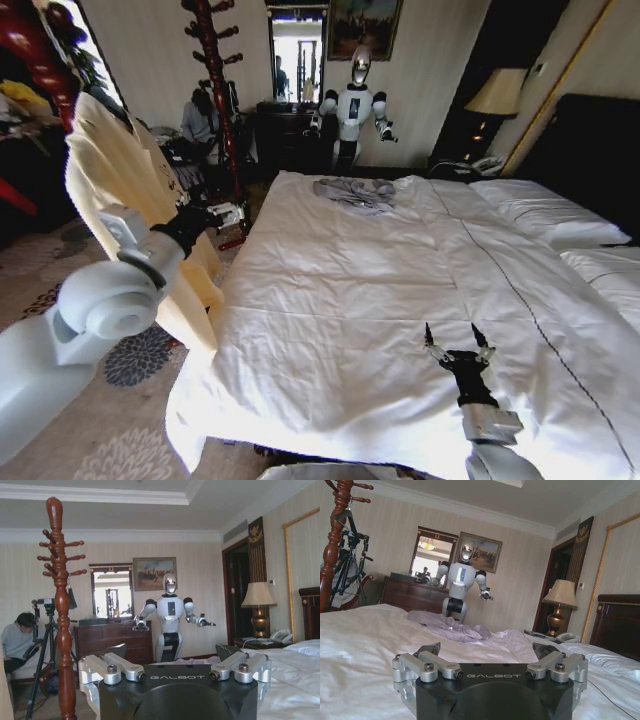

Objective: Pick up the clothes from the bed and hang them on the clothes hanger.

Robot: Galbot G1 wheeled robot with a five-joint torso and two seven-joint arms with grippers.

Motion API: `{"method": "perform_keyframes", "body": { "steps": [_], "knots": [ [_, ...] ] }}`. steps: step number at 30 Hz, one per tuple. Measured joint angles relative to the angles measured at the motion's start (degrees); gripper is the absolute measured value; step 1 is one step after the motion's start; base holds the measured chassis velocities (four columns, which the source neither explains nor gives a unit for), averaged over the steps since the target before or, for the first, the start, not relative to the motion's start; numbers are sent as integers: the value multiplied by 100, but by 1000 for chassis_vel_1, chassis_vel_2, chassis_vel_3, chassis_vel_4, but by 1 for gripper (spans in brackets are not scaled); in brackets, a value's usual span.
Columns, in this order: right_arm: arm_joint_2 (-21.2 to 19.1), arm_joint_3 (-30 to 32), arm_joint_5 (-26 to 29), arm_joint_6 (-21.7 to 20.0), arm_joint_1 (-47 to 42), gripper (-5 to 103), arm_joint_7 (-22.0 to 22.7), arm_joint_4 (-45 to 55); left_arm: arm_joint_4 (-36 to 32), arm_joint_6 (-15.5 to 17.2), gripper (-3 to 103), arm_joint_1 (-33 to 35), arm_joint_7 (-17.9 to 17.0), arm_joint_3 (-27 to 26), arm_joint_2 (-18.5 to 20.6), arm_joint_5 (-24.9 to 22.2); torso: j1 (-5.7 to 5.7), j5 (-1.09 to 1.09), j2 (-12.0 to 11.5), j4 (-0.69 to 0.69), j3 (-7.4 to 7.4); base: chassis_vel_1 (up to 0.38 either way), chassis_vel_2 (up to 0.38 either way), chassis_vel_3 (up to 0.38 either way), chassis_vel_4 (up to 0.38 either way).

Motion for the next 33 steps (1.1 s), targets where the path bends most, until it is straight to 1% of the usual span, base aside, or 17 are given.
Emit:
{"method": "perform_keyframes", "body": {
  "steps": [1,2,5,7,8,10,11,13,14,15,16,18,19,21,22,27,33],
  "knots": [
    [0,0,0,0,0,100,0,0,0,0,100,0,0,0,0,0,0,0,0,0,0,0,0,0,0],
    [0,-1,0,0,0,100,0,-1,15,-120,100,466,90,-35,-246,414,0,-2,0,1,0,0,0,0,0],
    [0,0,0,0,0,100,0,-1,8,-297,100,1307,245,-166,-785,1031,-1,-1,0,1,0,0,0,0,0],
    [0,0,0,0,0,100,0,-1,8,-341,100,1476,293,-195,-892,1157,-1,-1,0,1,-1,0,0,0,0],
    [0,0,0,0,0,100,0,-1,29,-525,100,1926,414,-241,-1138,1512,-1,1,0,1,0,0,0,0,0],
    [0,0,0,0,0,100,0,-1,87,-765,100,2422,555,-287,-1409,1947,-1,-1,0,1,0,0,0,0,0],
    [0,0,0,0,0,100,0,-1,87,-765,100,2422,555,-287,-1409,1947,-1,-1,0,1,0,0,0,0,0],
    [0,0,0,0,0,100,0,-1,129,-1071,100,2938,676,-344,-1696,2385,-1,0,0,2,0,0,0,0,0],
    [0,0,0,0,0,100,0,-1,136,-1163,100,3076,712,-362,-1789,2509,-1,0,0,0,-1,0,0,0,0],
    [0,0,0,0,0,100,0,-1,136,-1163,100,3076,712,-362,-1789,2509,-1,0,0,0,-1,0,0,0,0],
    [0,0,0,0,0,100,0,-1,175,-1451,100,3406,810,-380,-1972,2775,-1,0,0,0,-1,0,0,0,0],
    [0,0,0,0,0,100,0,-1,275,-1851,100,3748,935,-442,-2170,3116,-1,1,0,1,-1,0,0,0,0],
    [0,0,0,0,0,100,0,-1,275,-1851,100,3748,935,-442,-2170,3116,-1,1,0,1,-1,0,0,0,0],
    [0,0,0,0,0,100,0,-1,318,-2186,100,4220,1088,-577,-2446,3425,-1,0,0,1,-1,0,0,0,0],
    [0,0,0,0,0,100,0,-1,302,-2238,100,4351,1135,-615,-2521,3469,-1,0,0,1,-1,0,0,0,0],
    [0,0,0,0,0,100,0,-1,189,-2400,100,4811,1319,-631,-2757,3670,-1,0,0,1,-1,0,0,0,0],
    [0,0,0,0,0,100,0,-1,143,-2411,100,4874,1378,-589,-2918,3719,-1,0,0,0,-1,0,0,0,0]
  ]
}}
